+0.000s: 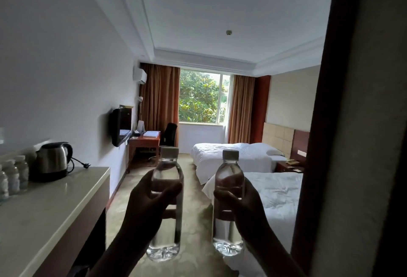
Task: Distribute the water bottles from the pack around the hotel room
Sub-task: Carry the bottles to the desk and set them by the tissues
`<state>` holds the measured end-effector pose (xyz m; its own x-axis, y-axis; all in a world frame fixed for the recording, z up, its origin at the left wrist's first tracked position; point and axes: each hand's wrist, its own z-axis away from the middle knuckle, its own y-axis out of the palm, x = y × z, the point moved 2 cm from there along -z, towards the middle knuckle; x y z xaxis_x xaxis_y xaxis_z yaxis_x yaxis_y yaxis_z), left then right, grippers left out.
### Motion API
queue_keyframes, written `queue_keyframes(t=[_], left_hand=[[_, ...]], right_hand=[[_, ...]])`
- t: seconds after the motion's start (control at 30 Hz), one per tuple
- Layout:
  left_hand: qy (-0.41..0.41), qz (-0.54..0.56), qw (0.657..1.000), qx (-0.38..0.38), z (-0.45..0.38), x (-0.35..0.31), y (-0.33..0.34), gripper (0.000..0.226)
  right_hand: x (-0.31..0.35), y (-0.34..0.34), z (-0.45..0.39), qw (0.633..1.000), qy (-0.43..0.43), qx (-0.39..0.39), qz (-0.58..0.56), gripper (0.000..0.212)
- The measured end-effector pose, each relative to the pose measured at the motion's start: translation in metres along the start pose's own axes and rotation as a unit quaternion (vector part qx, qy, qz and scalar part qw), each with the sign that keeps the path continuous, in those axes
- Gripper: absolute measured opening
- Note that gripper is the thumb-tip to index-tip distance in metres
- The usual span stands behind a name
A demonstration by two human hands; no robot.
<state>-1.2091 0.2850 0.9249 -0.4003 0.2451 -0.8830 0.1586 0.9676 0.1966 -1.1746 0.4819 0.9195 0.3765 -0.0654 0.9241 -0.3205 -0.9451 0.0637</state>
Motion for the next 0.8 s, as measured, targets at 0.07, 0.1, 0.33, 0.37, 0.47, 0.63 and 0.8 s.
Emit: queue_keyframes(t=[0.07,0.1,0.33,0.37,0.47,0.63,0.8], left_hand=[[0.000,-0.002,1.000,0.008,-0.032,0.019,0.015,0.066],[0.000,-0.003,1.000,0.010,-0.047,0.031,0.021,0.065],[0.013,-0.055,0.998,0.000,-0.172,0.104,0.057,0.063],[0.009,-0.060,0.998,-0.006,-0.194,0.110,0.060,0.061],[0.006,-0.070,0.997,-0.025,-0.253,0.126,0.065,0.054],[0.011,-0.106,0.993,-0.052,-0.341,0.160,0.064,0.046],[0.020,-0.124,0.990,-0.058,-0.427,0.207,0.042,0.064]], right_hand=[[-0.019,-0.008,-0.037,1.000,-0.003,-0.009,0.001,0.047],[-0.029,-0.012,-0.056,1.000,-0.006,-0.011,0.004,0.047],[-0.096,-0.033,-0.208,1.000,-0.021,0.012,-0.013,0.053],[-0.103,-0.034,-0.234,0.999,-0.021,0.018,-0.024,0.052],[-0.120,-0.029,-0.306,0.998,-0.032,0.035,-0.038,0.048],[-0.159,-0.001,-0.403,0.996,-0.030,0.060,-0.058,0.041],[-0.207,0.039,-0.491,0.995,-0.024,0.087,-0.040,0.051]])
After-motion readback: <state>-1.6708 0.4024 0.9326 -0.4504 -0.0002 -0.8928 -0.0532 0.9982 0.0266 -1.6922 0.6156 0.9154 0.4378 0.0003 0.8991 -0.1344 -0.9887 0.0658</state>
